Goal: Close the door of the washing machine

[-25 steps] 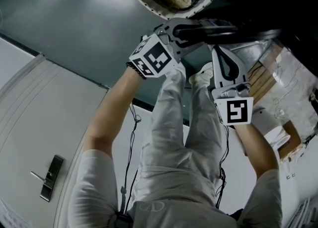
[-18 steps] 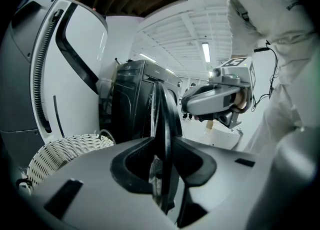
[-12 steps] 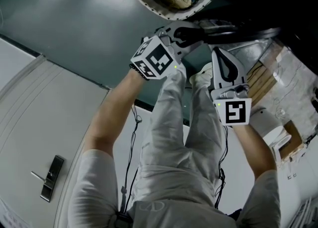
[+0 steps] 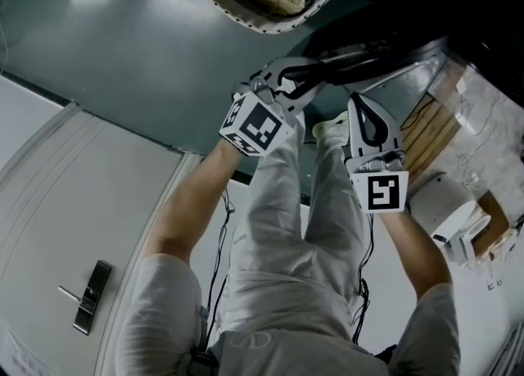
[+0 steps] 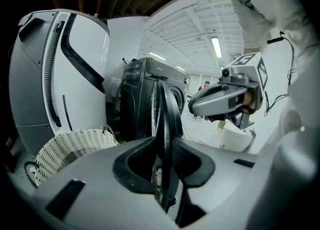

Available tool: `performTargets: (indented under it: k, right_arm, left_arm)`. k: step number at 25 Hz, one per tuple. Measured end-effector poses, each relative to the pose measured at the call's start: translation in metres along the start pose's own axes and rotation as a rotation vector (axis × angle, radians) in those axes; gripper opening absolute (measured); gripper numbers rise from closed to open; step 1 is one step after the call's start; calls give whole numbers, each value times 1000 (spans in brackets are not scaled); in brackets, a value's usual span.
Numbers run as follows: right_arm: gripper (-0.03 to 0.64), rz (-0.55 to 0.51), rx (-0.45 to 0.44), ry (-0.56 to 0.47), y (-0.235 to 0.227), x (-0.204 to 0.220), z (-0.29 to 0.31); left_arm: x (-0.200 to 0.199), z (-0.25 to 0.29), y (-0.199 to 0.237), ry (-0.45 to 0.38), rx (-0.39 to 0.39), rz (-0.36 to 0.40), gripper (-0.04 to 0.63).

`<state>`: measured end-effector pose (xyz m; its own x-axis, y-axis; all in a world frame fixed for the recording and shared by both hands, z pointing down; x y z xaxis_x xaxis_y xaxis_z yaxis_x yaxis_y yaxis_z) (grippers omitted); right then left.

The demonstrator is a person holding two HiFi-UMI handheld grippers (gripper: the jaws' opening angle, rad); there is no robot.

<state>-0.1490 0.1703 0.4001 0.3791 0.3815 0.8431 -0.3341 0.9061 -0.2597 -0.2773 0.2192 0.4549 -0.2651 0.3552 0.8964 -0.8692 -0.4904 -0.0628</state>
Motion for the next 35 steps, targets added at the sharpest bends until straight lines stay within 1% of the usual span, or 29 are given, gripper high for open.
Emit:
performTargets:
  k: [7,12,15,20,25,31,35]
  right_arm:
    - [9,31,63,24,-23,20,-40]
    - [9,38,110,8,-44,31,-67]
    - [10,50,134,27,-52,41,-85]
    - [9,71,161,28,-66,57,-112]
    - [9,90,191,22,-81,69,-135]
    - [9,101,222,-8,-96,80,-165]
    - [9,116,251,8,-108,91,-187]
  left_arm:
    - [-8,8,-40,45,-55,-41,84]
    - [-16,19,-72,71,-115,-75,84]
    - [-24,26,-93,91,-139,-86,84]
    - [-35,41,-125,124,-188,-140,87]
    - [-44,56,-146,156,-236,-171,87]
    - [-55,73,-173,206,-294,-236,87]
    - [-65,89,-193,229,-315,-284,89]
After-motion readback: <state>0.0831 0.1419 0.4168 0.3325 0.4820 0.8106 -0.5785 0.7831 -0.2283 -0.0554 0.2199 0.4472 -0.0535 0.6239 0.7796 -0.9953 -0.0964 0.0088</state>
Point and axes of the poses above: the fingertips, and each gripper's own axes: z forward along the fingers, y to its left, x out of its underside, the point moved 7 cm from there along -z, backward along the fingers, and after that the axes turned 12 degrees about z, right-handed, at the moved point
